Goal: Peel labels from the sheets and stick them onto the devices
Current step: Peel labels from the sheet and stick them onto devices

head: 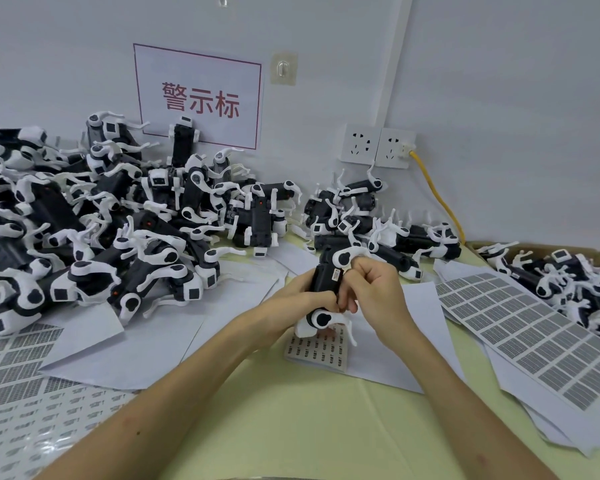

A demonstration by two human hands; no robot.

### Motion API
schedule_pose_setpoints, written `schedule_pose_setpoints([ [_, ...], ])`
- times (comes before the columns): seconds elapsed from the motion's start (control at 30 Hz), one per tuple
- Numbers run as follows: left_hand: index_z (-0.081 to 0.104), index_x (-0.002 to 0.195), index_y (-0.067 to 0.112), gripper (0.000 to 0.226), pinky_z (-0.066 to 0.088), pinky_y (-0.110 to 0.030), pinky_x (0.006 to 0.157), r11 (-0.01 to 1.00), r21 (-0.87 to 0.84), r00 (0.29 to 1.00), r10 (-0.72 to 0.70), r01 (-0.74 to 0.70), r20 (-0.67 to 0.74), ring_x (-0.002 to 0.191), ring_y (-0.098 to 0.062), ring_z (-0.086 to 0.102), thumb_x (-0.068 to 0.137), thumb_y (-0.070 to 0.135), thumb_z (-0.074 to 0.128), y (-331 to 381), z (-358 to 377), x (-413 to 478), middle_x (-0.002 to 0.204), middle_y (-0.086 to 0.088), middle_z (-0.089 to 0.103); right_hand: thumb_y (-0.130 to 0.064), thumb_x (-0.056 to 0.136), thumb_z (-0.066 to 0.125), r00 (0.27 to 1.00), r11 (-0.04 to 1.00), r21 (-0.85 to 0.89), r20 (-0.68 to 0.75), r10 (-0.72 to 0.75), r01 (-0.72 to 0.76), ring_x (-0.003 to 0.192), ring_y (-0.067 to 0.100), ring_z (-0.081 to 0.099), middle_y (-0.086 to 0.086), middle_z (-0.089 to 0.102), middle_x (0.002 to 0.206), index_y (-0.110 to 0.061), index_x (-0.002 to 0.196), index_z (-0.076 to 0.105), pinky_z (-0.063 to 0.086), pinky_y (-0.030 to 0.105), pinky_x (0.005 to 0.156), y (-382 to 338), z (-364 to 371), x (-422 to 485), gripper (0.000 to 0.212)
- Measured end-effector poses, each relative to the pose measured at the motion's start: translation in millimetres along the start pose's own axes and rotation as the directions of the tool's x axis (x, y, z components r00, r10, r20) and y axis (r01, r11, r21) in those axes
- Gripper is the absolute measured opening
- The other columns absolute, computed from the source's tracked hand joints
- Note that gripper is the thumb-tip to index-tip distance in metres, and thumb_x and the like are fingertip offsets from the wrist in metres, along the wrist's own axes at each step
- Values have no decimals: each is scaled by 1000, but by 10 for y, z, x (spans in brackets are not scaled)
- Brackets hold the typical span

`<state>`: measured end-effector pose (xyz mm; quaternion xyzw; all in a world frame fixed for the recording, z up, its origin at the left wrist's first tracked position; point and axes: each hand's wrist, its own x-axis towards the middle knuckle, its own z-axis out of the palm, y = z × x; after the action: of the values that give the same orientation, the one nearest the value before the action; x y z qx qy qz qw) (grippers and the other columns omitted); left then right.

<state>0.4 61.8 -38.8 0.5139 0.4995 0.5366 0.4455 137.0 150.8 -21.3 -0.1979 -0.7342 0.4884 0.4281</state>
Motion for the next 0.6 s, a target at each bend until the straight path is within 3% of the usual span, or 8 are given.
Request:
schedule_pose_setpoints([
  [0.23, 69, 84, 33, 18, 53, -18, 73, 1000, -13, 999, -27, 28, 25, 88, -9, 70, 80, 16, 65, 14, 15, -5, 92, 4, 74, 1, 82, 64, 998, 999, -22, 60, -38, 39, 41, 15, 48, 6, 57, 48, -24, 45, 54, 43, 22, 45, 55, -42, 5, 46],
  [0.4, 64, 101, 17, 23, 54, -18, 73, 1000, 16, 1000, -11, 11, 13, 88, -10, 69, 78, 15, 64, -2, -10, -16, 93, 1, 74, 2, 73, 57, 998, 997, -58, 32, -56, 58, 38, 17, 51, 16, 59, 49, -4, 50, 45, 46, 26, 45, 87, -28, 1, 27],
  [0.6, 58, 122, 14, 50, 59, -30, 72, 990, -81, 985, -128, 119, -116, 86, -20, 73, 74, 22, 72, 8, 21, 26, 101, -11, 75, 5, 80, 61, 992, 987, -119, -50, -115, 108, 47, 23, 49, 22, 53, 53, 0, 53, 42, 45, 30, 51, 136, -19, 23, 33],
])
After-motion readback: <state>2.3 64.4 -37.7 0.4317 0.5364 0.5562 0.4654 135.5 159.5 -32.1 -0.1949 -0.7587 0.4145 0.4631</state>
